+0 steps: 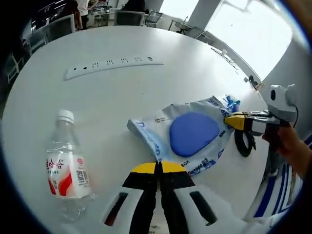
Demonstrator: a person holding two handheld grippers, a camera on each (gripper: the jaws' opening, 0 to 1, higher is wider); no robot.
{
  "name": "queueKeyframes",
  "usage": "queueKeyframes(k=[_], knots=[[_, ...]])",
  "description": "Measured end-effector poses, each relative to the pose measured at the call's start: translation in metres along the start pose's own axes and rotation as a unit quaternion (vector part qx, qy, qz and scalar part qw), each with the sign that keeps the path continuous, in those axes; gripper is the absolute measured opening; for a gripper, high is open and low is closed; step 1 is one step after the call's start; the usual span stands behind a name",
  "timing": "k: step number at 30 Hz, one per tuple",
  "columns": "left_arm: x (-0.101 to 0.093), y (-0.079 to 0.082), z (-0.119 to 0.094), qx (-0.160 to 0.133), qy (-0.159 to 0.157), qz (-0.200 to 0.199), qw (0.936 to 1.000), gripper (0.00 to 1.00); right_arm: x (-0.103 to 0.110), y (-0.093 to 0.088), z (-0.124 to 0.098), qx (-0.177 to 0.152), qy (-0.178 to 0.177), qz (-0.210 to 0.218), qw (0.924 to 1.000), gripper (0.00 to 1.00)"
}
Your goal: Arrange the tabletop items into an orderly group along one side of the table until the central work area is clear of visible clutter.
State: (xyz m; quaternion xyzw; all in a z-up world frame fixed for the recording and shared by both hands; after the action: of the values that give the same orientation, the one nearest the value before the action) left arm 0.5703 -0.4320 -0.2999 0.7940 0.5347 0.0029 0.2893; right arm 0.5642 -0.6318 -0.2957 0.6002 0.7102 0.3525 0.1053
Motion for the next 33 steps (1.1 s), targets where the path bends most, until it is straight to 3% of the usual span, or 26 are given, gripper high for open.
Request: queueKeyframes(k=[27, 33], knots=[[0.0023, -0.0067, 0.0027, -0.010, -0.005, -0.024, 0.9996, 0.00, 0.0002, -0.0003, -0.0023, 0.009, -0.020, -0.019, 0.9996, 0.17], [0.0035, -0.0062, 0.0013, -0.016, -0.004, -0.029, 0.9995, 0.08, 0.0016, 0.0001, -0.0038, 0.006, -0.022, -0.021, 0.9995, 0.19]])
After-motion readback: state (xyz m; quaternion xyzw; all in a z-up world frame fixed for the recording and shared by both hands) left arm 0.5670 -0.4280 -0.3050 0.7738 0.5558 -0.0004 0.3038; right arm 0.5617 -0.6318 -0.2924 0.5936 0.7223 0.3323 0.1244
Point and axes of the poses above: the point that each gripper's makers call its tool centre point, and the gripper's own axes: z roughly forward along the fingers, x roughly to its left, y roughly out of its top, the point moved 3 cm from there along -z, roughly backward along the fingers, and after that the axes turned 3 degrees about x, right-handed, at the moved point
